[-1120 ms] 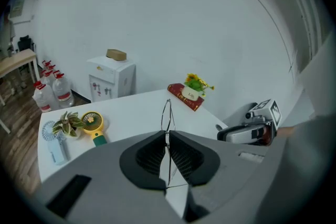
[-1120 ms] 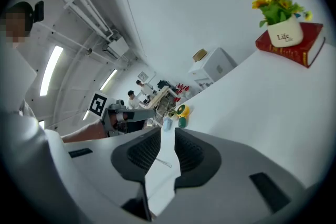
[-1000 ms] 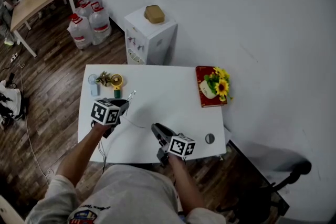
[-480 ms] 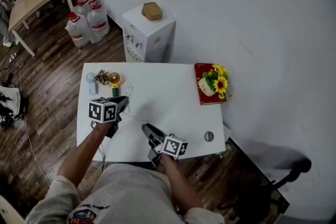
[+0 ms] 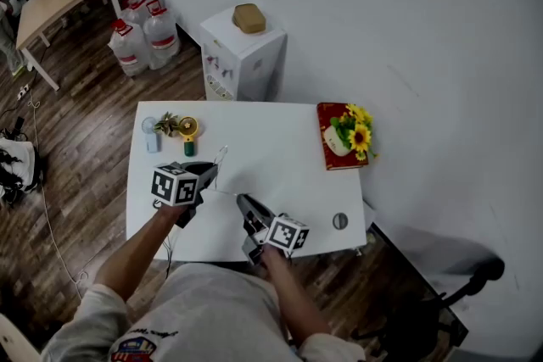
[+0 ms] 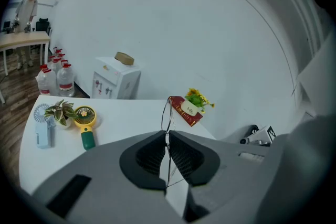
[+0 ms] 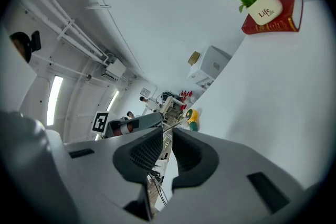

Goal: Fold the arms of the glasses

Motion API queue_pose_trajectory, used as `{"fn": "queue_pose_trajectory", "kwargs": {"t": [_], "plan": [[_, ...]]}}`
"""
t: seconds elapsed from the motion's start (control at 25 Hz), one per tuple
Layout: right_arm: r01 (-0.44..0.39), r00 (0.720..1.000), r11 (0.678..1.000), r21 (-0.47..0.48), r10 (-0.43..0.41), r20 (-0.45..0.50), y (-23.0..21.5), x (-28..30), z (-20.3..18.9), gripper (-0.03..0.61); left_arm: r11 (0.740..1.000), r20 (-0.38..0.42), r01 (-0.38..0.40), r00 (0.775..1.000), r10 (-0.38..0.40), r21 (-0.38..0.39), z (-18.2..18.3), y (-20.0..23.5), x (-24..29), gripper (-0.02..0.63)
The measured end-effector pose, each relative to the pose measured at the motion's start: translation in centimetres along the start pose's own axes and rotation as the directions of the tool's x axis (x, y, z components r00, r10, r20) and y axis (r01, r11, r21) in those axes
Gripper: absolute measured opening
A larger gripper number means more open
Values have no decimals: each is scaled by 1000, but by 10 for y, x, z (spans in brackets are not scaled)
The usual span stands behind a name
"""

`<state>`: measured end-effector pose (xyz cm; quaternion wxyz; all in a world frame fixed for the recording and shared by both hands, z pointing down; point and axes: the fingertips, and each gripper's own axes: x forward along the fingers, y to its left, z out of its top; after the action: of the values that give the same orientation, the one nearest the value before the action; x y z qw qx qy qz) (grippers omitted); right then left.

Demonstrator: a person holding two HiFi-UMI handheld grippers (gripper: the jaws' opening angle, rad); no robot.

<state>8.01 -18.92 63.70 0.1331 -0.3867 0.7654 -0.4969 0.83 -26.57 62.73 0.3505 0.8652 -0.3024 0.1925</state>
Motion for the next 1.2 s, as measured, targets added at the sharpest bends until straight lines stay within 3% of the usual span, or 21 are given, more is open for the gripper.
{"fn": "queue_pose_trajectory", "kwargs": {"t": [0.48, 1.2], "plan": [[4, 1000, 999, -37, -5, -13, 2, 1, 15, 17, 974, -135, 115, 987, -89, 196, -31, -44, 7, 23], [0, 998, 999, -45, -3, -58, 4, 8, 4, 5, 946, -223, 180, 967, -120, 270, -58, -60, 5, 23]]}}
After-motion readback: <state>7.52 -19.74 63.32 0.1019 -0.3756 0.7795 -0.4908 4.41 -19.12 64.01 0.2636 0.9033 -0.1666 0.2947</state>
